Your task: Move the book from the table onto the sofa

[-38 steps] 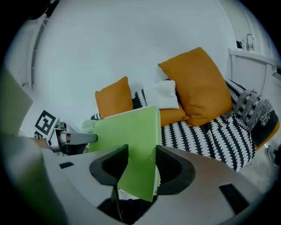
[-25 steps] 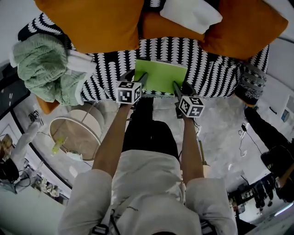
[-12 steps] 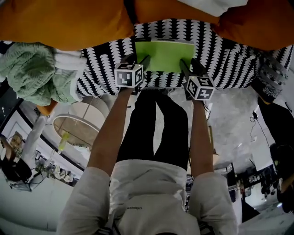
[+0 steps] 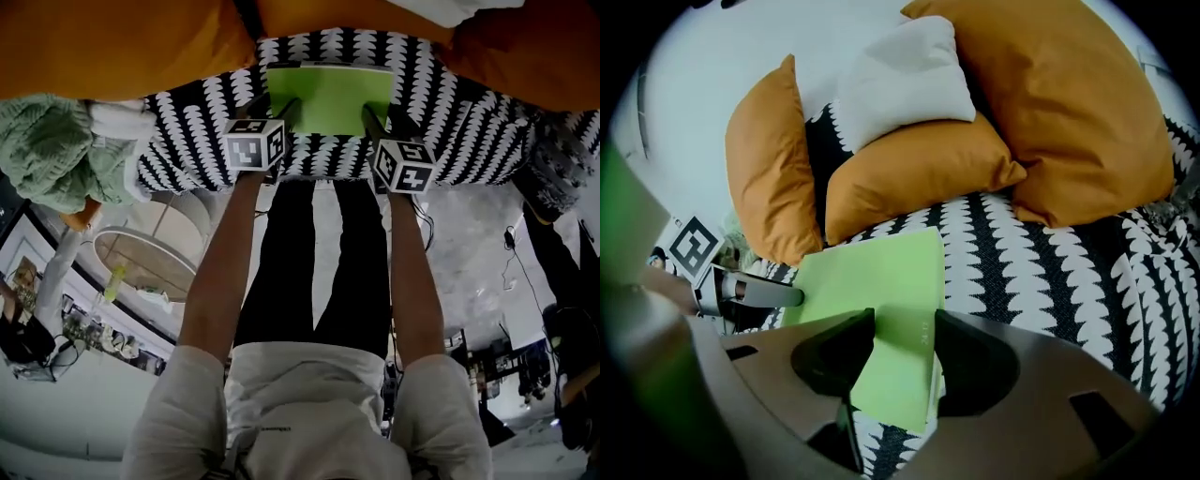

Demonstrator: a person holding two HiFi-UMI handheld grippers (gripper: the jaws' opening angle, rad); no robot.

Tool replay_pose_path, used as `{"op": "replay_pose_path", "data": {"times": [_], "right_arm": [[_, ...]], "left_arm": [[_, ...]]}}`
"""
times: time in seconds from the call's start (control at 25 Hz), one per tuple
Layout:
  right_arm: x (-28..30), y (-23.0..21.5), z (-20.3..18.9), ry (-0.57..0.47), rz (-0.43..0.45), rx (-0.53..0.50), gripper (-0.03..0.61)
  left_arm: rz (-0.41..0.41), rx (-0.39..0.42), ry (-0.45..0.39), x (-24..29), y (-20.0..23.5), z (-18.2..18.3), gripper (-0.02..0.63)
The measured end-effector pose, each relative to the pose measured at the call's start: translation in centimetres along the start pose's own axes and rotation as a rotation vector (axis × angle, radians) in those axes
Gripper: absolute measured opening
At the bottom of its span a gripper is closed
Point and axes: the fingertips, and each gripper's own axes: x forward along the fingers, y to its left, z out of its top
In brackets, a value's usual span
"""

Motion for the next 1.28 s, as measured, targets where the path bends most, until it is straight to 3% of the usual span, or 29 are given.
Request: {"op": "replay_pose_path", "data": {"times": [0.36,0.48,0.64,1.12,1.28], "right_arm": [[0.2,-1.1,-0.4,-0.03,-0.074,0.007,0.194],[-0.7,-1.4,-0.5,-0.034,-0.122,0.0,0.195],[-3.3,-1.4,0.3,-0.056,-0.16,-0.007,0.195],[-14.1,7.9,-0.4,0.026,-0.16,-0.096,0.195],[-19.5,10.1,0.8,-0.059,-0.193,-0.063,0.193]], "left_arm": [[0.005,0.025,-0.043,1.1,-0.1,0.0,0.239],[0.056,0.026,-0.054,0.0,0.7,-0.1,0.225],[0.05,0.091,-0.066,-2.2,-0.5,0.3,0.222],[-0.023,0.25,-0.079,-15.2,-8.5,0.5,0.206],[-0.026,0.295,-0.135,-20.4,-11.0,1.0,0.206]]}}
